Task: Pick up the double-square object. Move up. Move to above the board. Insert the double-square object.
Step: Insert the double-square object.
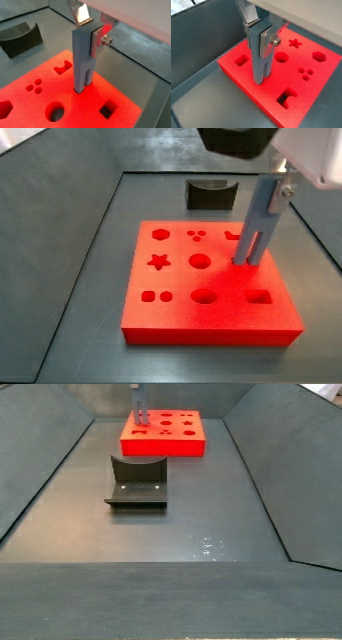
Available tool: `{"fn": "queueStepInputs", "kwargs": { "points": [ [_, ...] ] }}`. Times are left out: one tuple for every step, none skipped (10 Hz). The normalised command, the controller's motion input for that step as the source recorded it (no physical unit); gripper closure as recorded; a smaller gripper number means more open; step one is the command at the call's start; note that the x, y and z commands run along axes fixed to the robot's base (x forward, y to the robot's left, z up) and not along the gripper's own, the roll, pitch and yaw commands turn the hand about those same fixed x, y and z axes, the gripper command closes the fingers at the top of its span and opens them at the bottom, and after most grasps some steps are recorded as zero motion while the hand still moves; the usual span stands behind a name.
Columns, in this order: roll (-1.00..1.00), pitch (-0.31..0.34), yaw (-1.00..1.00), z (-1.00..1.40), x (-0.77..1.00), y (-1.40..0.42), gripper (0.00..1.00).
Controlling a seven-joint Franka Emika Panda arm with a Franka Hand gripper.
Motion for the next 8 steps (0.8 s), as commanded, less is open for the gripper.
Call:
{"fn": "queueStepInputs", "kwargs": {
  "points": [
    [0.00, 0.034, 0.00, -0.18, 0.13, -0.01, 1.00],
    [0.00, 0.023, 0.00, -0.19, 0.09, 0.00, 1.00],
    [0.00, 0.023, 0.00, -0.22, 0.08, -0.01, 1.00],
    [0.00, 0.007, 0.00, -0.28, 0.02, 0.00, 1.00],
    [0.01, 0.000, 0.00, -0.31, 0.00, 0.00, 1.00],
    [0.00, 0.000, -0.01, -0.31, 0.00, 0.00, 1.00],
    [0.00, 0.000, -0.01, -0.34, 0.00, 0.00, 1.00],
    [0.00, 0.000, 0.00, -0.33, 0.00, 0.00, 1.00]
  ]
}}
